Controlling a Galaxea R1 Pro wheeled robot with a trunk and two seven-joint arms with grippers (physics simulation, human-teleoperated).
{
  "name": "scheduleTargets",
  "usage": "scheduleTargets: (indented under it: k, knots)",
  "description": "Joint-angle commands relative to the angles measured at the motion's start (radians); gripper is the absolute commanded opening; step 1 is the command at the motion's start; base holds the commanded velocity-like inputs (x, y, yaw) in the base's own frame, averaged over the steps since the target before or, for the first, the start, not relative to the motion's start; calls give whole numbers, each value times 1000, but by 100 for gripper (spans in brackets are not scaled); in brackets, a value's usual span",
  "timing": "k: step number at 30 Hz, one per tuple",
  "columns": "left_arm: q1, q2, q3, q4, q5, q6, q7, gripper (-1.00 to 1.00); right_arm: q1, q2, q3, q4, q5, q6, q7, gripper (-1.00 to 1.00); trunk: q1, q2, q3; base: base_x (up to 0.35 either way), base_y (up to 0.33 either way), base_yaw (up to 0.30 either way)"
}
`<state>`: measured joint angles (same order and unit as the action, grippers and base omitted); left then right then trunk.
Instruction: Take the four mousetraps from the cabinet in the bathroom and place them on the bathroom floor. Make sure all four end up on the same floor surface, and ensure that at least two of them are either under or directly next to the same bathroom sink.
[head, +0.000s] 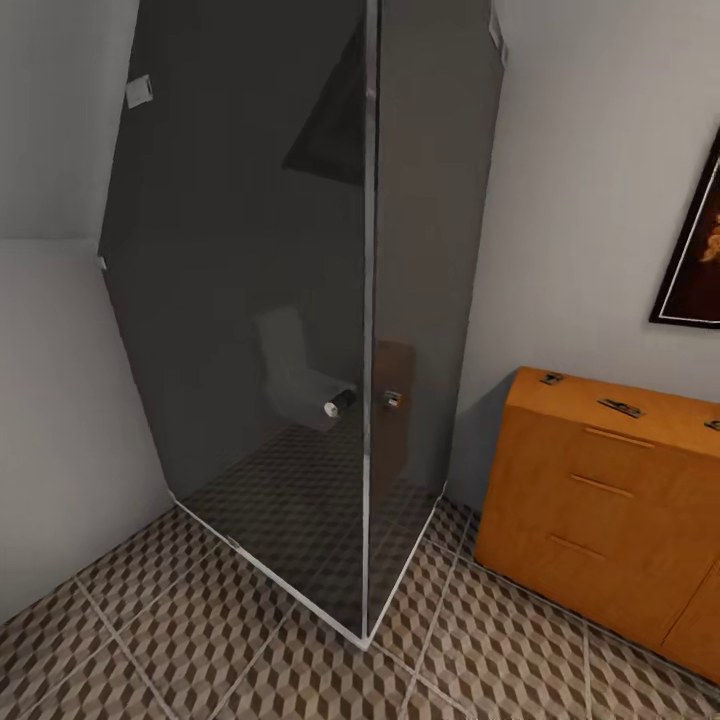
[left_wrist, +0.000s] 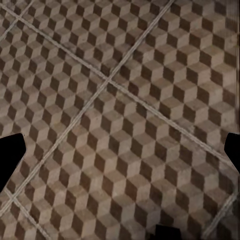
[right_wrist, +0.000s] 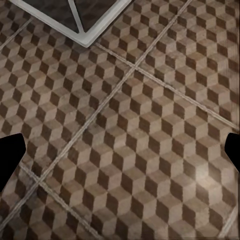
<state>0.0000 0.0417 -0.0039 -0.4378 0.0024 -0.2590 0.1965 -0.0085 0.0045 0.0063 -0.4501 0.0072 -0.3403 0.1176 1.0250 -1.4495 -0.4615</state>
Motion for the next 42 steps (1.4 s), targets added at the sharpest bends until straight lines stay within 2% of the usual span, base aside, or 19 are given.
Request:
scheduleTargets:
  k: [1,15,42]
  knots:
    - [0,0,-1,1,0,-2,2,100,-1,0,0,2,1,-4,2,100,0,-1,0,0,0,-261]
    - [0,0,1,7,0,-2,-60,100,-1,0,0,4,0,-8,2,100,0,-1,12,0,0,-265]
    - [0,-1,0,9,1,-2,-68,100,-1,1,0,4,0,-8,3,100,0,-1,38,0,0,-212]
